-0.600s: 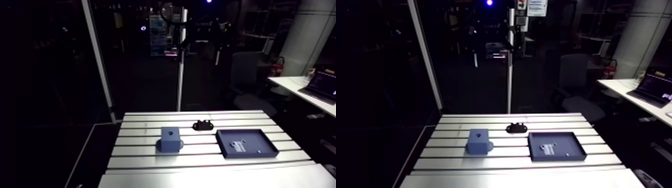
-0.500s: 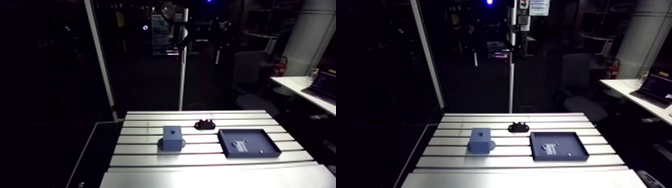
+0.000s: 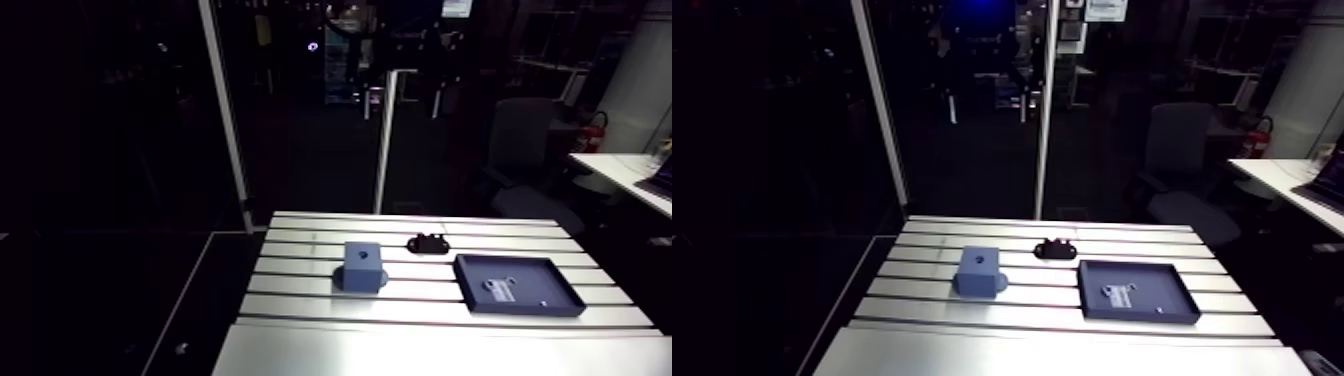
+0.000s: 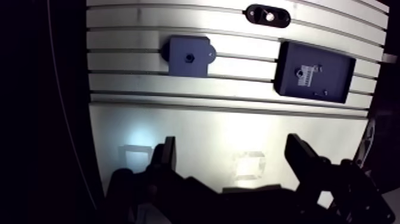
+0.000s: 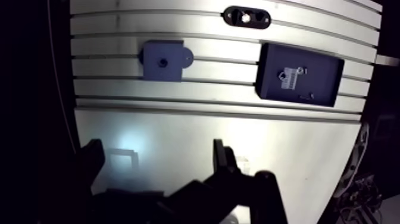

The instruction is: Pick up the M10 bolt and insert it into the hex recess until seated.

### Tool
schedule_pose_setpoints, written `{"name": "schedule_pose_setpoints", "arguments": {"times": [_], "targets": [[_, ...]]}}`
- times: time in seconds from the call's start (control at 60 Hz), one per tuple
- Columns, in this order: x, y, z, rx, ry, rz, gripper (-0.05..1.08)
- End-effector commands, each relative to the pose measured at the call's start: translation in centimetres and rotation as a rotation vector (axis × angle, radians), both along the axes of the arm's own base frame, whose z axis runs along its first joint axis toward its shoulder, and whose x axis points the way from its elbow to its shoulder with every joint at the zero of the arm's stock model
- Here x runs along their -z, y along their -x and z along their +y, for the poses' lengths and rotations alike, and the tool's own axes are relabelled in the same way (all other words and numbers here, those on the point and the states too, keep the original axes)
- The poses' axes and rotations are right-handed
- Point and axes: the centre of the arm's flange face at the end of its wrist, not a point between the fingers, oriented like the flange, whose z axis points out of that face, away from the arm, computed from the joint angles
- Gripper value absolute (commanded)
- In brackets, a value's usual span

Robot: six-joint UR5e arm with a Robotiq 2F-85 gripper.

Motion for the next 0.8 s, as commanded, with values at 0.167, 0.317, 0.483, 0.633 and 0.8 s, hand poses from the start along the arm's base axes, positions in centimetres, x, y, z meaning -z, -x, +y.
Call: {"name": "schedule_pose_setpoints", "arguments": {"times": [0.167,0.317,0.483,0.633,0.8], "targets": [[0.4,1.0,2.3,-0.001,-0.004,0.028,0.01],[0.7,1.8,4.8,0.008,-0.004,0.046,0.01],[1.6,2.9,8.0,0.04,0.0,0.051,0.01],[2.2,3.3,8.7,0.021,-0.003,0.078,0.01],[4.9,4.1,9.6,0.025,0.003,0.142,0.01]]}}
